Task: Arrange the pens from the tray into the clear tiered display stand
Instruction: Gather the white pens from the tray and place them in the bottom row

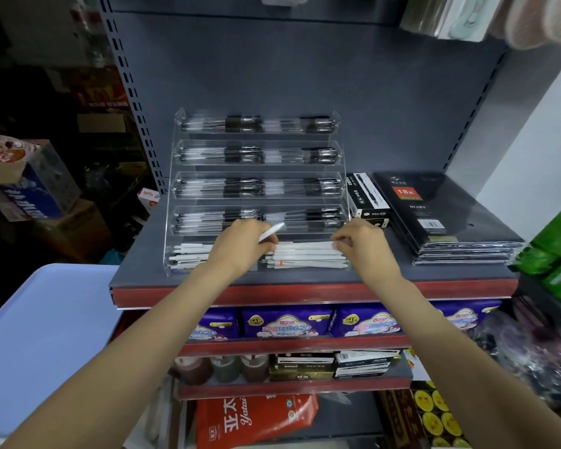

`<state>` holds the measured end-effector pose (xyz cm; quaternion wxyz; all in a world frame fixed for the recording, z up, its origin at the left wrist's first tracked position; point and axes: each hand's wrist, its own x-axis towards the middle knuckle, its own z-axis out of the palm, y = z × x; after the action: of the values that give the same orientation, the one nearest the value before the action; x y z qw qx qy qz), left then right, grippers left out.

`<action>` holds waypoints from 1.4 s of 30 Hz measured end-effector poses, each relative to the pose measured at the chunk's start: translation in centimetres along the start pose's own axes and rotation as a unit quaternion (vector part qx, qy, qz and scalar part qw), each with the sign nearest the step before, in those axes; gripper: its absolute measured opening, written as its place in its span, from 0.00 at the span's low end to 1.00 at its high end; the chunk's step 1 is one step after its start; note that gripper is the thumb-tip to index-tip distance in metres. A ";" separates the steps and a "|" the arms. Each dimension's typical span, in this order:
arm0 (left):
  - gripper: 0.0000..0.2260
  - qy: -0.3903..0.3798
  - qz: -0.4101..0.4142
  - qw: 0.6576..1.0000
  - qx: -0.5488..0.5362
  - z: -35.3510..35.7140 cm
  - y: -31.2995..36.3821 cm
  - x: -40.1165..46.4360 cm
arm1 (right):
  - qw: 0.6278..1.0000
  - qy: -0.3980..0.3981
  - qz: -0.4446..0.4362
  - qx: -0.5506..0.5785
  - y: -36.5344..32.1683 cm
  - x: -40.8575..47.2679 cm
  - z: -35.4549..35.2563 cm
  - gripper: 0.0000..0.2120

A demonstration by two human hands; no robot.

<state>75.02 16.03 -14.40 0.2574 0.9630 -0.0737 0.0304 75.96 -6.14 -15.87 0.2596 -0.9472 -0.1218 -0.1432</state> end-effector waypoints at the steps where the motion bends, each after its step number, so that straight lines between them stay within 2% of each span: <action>1: 0.02 0.002 0.005 1.000 0.009 0.1 0.1 0.0 | 0.999 -0.019 -0.005 -0.034 -0.1 -0.1 0.2 0.07; 4: 0.03 0.000 0.013 0.999 0.032 0.3 0.3 -0.1 | 0.989 -0.046 -0.009 -0.142 -0.7 -0.2 0.4 0.08; 7: 0.04 0.008 0.018 0.998 0.053 0.3 0.5 -0.1 | 0.985 -0.060 -0.011 -0.161 -1.2 -0.2 0.2 0.09; 9: 0.07 0.021 0.029 0.998 0.058 0.2 0.7 -0.3 | 0.995 -0.044 0.008 -0.085 -1.3 -0.1 -0.2 0.10; 11: 0.09 0.021 0.052 0.996 0.065 -0.1 1.2 -0.4 | 0.998 -0.014 0.029 0.059 -1.9 -0.1 -0.9 0.11; 14: 0.11 -0.007 0.087 0.992 0.092 -0.1 2.5 -0.5 | 0.966 -0.047 0.036 0.252 -3.8 -0.1 -1.6 0.08; 17: 0.11 -0.007 0.106 0.990 0.090 -0.1 3.7 -0.4 | 0.948 -0.063 0.015 0.311 -4.7 -0.1 -1.7 0.02; 20: 0.13 -0.001 0.108 0.993 0.048 -0.7 3.6 -0.6 | 0.941 -0.045 0.022 0.334 -3.8 -0.2 -2.0 0.03; 22: 0.16 -0.002 0.085 0.996 -0.021 -1.3 2.5 -1.0 | 0.946 -0.018 0.046 0.320 -2.6 -0.5 -2.4 0.06; 25: 0.08 -0.008 0.064 0.991 -0.121 -1.5 0.5 -1.3 | 0.966 -0.012 0.073 0.247 -1.0 -0.9 -2.5 0.05; 27: 0.05 -0.015 0.070 0.992 -0.102 -1.1 -0.1 -1.4 | 0.979 -0.011 0.076 0.187 -0.5 -1.0 -2.1 0.03; 30: 0.06 -0.016 0.079 0.995 -0.059 -0.1 -0.1 -1.3 | 0.996 -0.012 0.072 0.057 -0.4 -1.0 -1.2 0.01; 32: 0.06 -0.005 0.085 0.996 -0.034 0.4 0.0 -1.2 | 0.997 -0.024 0.074 0.010 -0.6 -1.3 -0.9 0.02; 38: 0.07 0.021 0.109 0.994 0.016 1.7 0.4 -1.4 | 0.995 -0.047 0.074 -0.051 -1.2 -2.0 -0.7 0.06; 42: 0.10 0.015 0.110 0.994 0.024 2.0 0.3 -1.6 | 0.995 -0.061 0.073 -0.036 -1.7 -2.4 -0.1 0.08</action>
<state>73.43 14.92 -16.13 0.2306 0.9543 -0.1747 0.0745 73.21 -5.12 -15.76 0.2269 -0.9693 -0.0627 -0.0703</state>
